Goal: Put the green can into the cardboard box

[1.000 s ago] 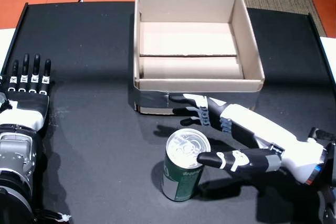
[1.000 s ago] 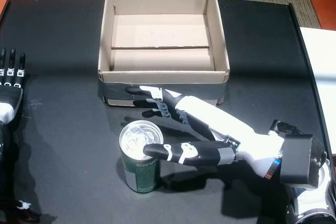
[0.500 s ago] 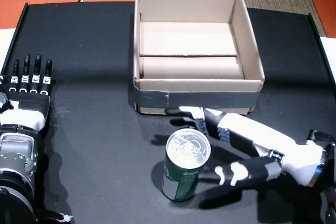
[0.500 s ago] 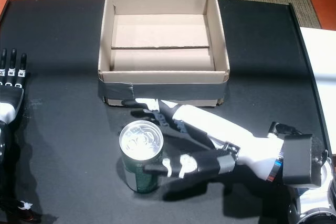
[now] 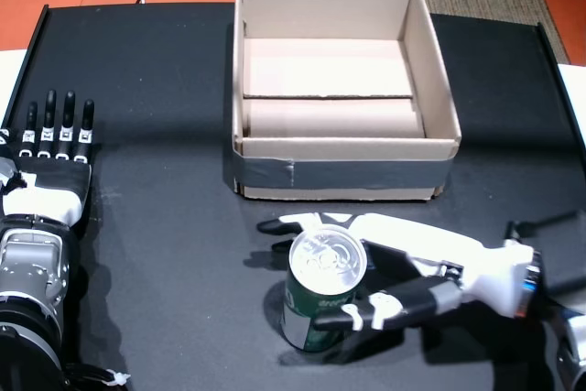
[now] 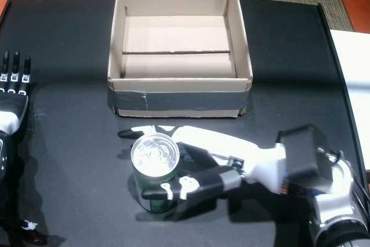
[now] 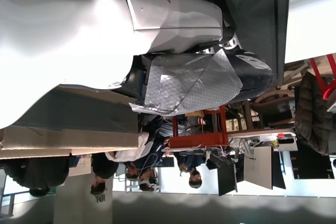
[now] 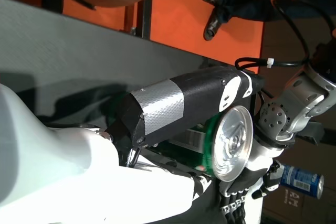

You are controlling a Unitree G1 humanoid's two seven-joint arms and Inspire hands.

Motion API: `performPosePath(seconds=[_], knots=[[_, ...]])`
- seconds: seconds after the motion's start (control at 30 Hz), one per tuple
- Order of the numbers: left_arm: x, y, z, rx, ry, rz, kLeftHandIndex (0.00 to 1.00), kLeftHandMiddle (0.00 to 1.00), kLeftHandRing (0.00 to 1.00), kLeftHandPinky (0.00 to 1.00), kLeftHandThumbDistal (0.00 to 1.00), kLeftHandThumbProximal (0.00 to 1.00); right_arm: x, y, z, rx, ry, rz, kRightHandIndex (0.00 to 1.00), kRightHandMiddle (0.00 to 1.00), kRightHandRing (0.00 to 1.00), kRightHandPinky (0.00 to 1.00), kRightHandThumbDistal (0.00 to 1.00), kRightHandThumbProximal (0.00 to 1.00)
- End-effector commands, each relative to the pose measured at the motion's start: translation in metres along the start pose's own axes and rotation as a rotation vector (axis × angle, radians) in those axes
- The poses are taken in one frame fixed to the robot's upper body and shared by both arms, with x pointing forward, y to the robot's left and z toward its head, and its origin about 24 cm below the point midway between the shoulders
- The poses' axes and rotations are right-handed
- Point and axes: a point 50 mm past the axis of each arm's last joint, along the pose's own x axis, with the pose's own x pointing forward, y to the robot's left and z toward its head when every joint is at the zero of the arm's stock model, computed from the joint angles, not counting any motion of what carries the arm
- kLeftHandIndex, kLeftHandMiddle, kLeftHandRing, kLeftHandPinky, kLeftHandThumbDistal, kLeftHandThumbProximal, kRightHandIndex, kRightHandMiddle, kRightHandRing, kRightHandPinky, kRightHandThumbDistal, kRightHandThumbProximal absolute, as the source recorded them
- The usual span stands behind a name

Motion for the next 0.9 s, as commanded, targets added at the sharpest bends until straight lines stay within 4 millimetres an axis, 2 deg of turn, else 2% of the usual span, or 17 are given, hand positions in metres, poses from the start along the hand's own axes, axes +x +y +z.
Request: performPosePath(seconds=[0.0, 0.27, 0.3, 0.33, 0.37, 0.4, 0.43, 0.47, 0.5, 0.53, 0.57, 0.6, 0.63, 0.67, 0.77, 0.8, 0.87], knots=[[0.0, -0.002, -0.002, 0.003, -0.003, 0.001, 0.6, 0.64, 0.76, 0.89, 0.0, 1.0, 0.009, 0.0, 0.002, -0.012, 0.005, -0.006, 0.96, 0.96, 1.0, 1.0, 1.0, 0.67], [0.001, -0.003, -0.004, -0.012, -0.001, 0.006, 0.61, 0.64, 0.75, 0.88, 0.0, 0.98, 0.034, 0.001, 0.01, 0.008, 0.014, 0.005, 0.96, 0.97, 1.0, 1.0, 1.0, 0.64], [0.001, -0.003, -0.004, -0.012, -0.002, 0.005, 0.61, 0.64, 0.76, 0.88, 0.0, 0.98, 0.036, 0.002, 0.01, -0.001, 0.012, 0.002, 0.9, 0.9, 0.96, 1.0, 1.0, 0.61], [0.001, -0.003, -0.004, -0.011, -0.002, 0.006, 0.61, 0.64, 0.76, 0.88, 0.0, 0.98, 0.037, 0.002, 0.011, -0.019, 0.009, -0.008, 0.81, 0.79, 0.85, 0.96, 1.0, 0.56], [0.001, -0.003, -0.004, -0.012, -0.002, 0.006, 0.61, 0.63, 0.76, 0.88, 0.0, 0.98, 0.037, 0.002, 0.012, -0.032, 0.006, -0.016, 0.75, 0.71, 0.77, 0.88, 1.0, 0.48], [0.001, -0.003, -0.004, -0.015, -0.002, 0.004, 0.61, 0.64, 0.76, 0.88, 0.0, 0.98, 0.037, 0.002, 0.013, -0.044, 0.001, -0.023, 0.66, 0.59, 0.62, 0.72, 1.0, 0.41], [0.001, -0.003, -0.004, -0.016, -0.002, 0.004, 0.6, 0.63, 0.75, 0.88, 0.0, 0.98, 0.037, 0.001, 0.014, -0.053, -0.01, -0.033, 0.49, 0.45, 0.48, 0.54, 0.83, 0.29], [0.001, -0.003, -0.003, -0.018, -0.002, 0.003, 0.59, 0.62, 0.74, 0.87, 0.0, 0.98, 0.037, 0.001, 0.015, -0.08, -0.025, -0.057, 0.3, 0.28, 0.31, 0.39, 0.59, 0.08], [0.001, -0.004, -0.003, -0.019, -0.003, 0.003, 0.59, 0.62, 0.74, 0.88, 0.0, 0.98, 0.037, 0.001, 0.017, -0.112, -0.041, -0.083, 0.16, 0.14, 0.19, 0.3, 0.42, 0.0], [0.001, -0.004, -0.003, -0.022, -0.004, 0.004, 0.59, 0.62, 0.74, 0.88, 0.0, 0.97, 0.036, 0.001, 0.019, -0.147, -0.054, -0.117, 0.04, 0.03, 0.08, 0.22, 0.34, 0.02], [0.001, -0.004, -0.003, -0.026, -0.003, 0.005, 0.59, 0.63, 0.75, 0.88, 0.0, 0.97, 0.036, 0.001, 0.02, -0.165, -0.069, -0.152, 0.01, 0.01, 0.02, 0.16, 0.19, 0.17], [0.001, -0.004, -0.003, -0.025, -0.003, 0.008, 0.59, 0.63, 0.75, 0.88, 0.0, 0.97, 0.035, 0.001, 0.02, -0.165, -0.084, -0.182, 0.0, 0.0, 0.0, 0.14, 0.04, 0.18], [0.001, -0.004, -0.003, -0.021, -0.004, 0.012, 0.58, 0.63, 0.75, 0.87, 0.0, 0.97, 0.035, 0.001, 0.021, -0.163, -0.095, -0.211, 0.0, 0.0, 0.0, 0.12, 0.01, 0.17], [0.001, -0.005, -0.003, -0.017, -0.005, 0.015, 0.58, 0.62, 0.74, 0.87, 0.0, 0.97, 0.033, -0.001, 0.021, -0.169, -0.106, -0.238, 0.0, 0.0, 0.0, 0.12, 0.0, 0.21], [0.001, -0.005, -0.003, -0.018, -0.004, 0.008, 0.58, 0.63, 0.74, 0.86, 0.0, 0.97, 0.03, -0.006, 0.025, -0.162, -0.152, -0.296, 0.05, 0.03, 0.05, 0.14, 0.0, 0.47], [0.001, -0.005, -0.003, -0.021, -0.004, 0.009, 0.58, 0.63, 0.74, 0.86, 0.0, 0.97, 0.028, -0.009, 0.026, -0.149, -0.164, -0.313, 0.01, 0.01, 0.05, 0.15, 0.0, 0.56], [0.001, -0.004, -0.003, -0.024, -0.006, 0.007, 0.58, 0.62, 0.74, 0.85, 0.0, 0.96, 0.026, -0.013, 0.029, -0.112, -0.2, -0.346, 0.0, 0.0, 0.02, 0.19, 0.0, 0.73]])
